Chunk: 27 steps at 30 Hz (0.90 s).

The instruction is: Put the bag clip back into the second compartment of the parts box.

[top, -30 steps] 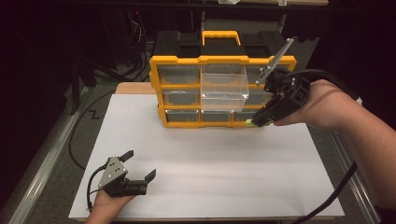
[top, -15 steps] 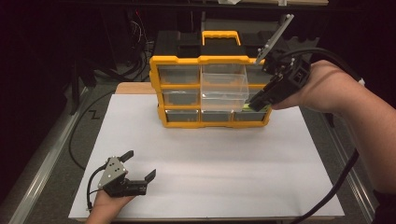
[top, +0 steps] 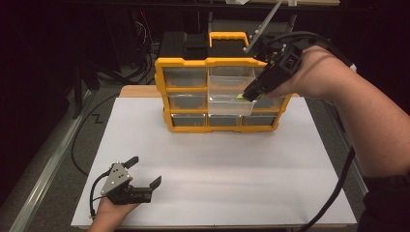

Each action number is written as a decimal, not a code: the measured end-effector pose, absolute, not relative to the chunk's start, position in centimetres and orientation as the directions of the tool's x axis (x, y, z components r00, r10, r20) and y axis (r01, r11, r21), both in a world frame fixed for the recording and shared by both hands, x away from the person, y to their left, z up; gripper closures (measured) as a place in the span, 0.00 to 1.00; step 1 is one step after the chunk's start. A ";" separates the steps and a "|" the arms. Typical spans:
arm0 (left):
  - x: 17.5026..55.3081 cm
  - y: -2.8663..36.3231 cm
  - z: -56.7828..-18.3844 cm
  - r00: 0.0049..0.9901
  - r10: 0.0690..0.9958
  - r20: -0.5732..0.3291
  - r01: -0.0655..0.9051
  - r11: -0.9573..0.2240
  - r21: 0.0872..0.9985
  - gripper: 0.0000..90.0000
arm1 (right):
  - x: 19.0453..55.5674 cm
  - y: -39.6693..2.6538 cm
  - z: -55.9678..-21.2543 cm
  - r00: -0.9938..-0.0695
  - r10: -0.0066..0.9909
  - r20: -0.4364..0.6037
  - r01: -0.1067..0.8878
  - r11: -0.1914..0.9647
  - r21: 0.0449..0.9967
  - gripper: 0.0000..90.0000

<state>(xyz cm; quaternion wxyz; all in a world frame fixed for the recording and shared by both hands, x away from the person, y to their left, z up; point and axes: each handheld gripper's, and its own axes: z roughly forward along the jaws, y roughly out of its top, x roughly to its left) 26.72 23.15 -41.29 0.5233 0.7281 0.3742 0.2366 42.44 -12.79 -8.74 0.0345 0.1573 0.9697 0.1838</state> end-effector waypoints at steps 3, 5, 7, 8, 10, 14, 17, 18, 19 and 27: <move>26.7 23.2 -41.3 0.610 0.791 -0.046 0.296 -0.174 0.939 0.00 | 43.0 -12.2 -8.6 -0.949 0.316 -0.016 0.288 0.883 0.371 0.88; 26.7 23.2 -41.3 0.612 0.789 -0.047 0.295 -0.173 0.940 0.00 | 43.4 -11.8 -8.5 -0.949 0.313 -0.019 0.284 0.883 0.374 0.88; 26.7 23.2 -41.3 0.614 0.788 -0.048 0.294 -0.173 0.940 0.00 | 43.7 -11.5 -8.4 -0.949 0.315 -0.024 0.284 0.883 0.373 0.88; 26.7 23.2 -41.3 0.615 0.787 -0.048 0.295 -0.173 0.940 0.00 | 43.9 -11.3 -8.4 -0.949 0.315 -0.027 0.283 0.884 0.372 0.88; 26.7 23.1 -41.3 0.617 0.786 -0.048 0.294 -0.174 0.940 0.00 | 44.4 -10.9 -8.4 -0.949 0.313 -0.032 0.279 0.885 0.372 0.88; 26.8 23.1 -41.3 0.619 0.784 -0.046 0.295 -0.178 0.939 0.00 | 45.5 -10.5 -8.5 -0.945 0.324 -0.043 0.284 0.881 0.379 0.88; 26.8 23.1 -41.3 0.621 0.782 -0.048 0.298 -0.179 0.938 0.00 | 46.2 -10.2 -8.8 -0.945 0.323 -0.048 0.284 0.884 0.371 0.88; 26.8 23.1 -41.3 0.622 0.781 -0.049 0.298 -0.179 0.937 0.00 | 46.4 -10.1 -8.9 -0.945 0.325 -0.048 0.285 0.885 0.369 0.88; 26.8 23.1 -41.3 0.622 0.781 -0.049 0.299 -0.180 0.937 0.00 | 46.5 -10.0 -9.0 -0.944 0.325 -0.047 0.286 0.885 0.368 0.88; 26.7 23.2 -41.3 0.628 0.777 -0.049 0.294 -0.178 0.939 0.00 | 47.4 -9.7 -9.7 -0.942 0.330 -0.058 0.287 0.884 0.369 0.88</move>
